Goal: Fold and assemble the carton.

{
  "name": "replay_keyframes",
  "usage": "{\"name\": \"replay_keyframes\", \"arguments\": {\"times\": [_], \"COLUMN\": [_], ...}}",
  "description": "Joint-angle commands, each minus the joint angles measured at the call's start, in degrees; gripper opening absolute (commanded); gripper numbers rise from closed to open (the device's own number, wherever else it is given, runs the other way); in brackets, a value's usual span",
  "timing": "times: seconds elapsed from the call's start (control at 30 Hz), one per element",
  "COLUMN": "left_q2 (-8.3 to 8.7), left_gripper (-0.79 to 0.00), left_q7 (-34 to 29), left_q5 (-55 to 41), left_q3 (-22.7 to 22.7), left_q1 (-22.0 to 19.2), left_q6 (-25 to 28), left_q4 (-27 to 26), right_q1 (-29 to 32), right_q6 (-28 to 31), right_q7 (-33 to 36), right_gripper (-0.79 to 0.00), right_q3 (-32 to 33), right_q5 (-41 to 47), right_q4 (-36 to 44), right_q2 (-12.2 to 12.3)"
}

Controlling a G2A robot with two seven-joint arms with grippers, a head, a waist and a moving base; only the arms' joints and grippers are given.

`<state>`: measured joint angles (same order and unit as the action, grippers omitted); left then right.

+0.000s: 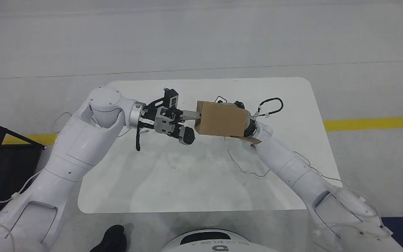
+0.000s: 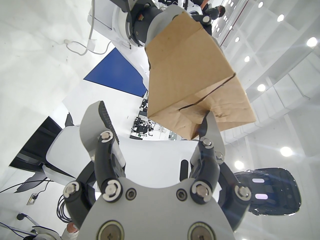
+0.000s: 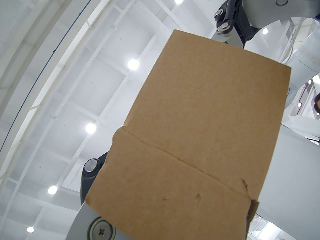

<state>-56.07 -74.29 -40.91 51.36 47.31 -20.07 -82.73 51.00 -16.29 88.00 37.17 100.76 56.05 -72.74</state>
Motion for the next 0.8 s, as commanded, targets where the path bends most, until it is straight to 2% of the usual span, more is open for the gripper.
{"name": "replay_keyframes", "arguments": {"times": [0.0,0.43,0.77], "left_q2": [-0.12,-0.60,-0.73], "left_gripper": [-0.148,-0.117,-0.129], "left_q7": [0.24,0.75,0.74], "left_q5": [-0.08,0.63,1.38], "left_q3": [-0.12,-0.72,-0.46], "left_q1": [-0.13,-0.41,-0.58], "left_q6": [-0.01,0.07,0.42], "left_q4": [-0.04,0.24,0.88], "right_q1": [-0.08,-0.13,-0.12], "right_q6": [0.00,0.00,0.00], "right_q7": [0.00,0.00,0.00], "right_gripper": [-0.785,-0.785,-0.785], "right_q3": [-0.13,-0.26,-0.19], "right_q5": [0.01,0.25,0.34], "right_q4": [-0.04,-0.25,-0.37], "right_q2": [-0.02,-0.07,-0.08]}}
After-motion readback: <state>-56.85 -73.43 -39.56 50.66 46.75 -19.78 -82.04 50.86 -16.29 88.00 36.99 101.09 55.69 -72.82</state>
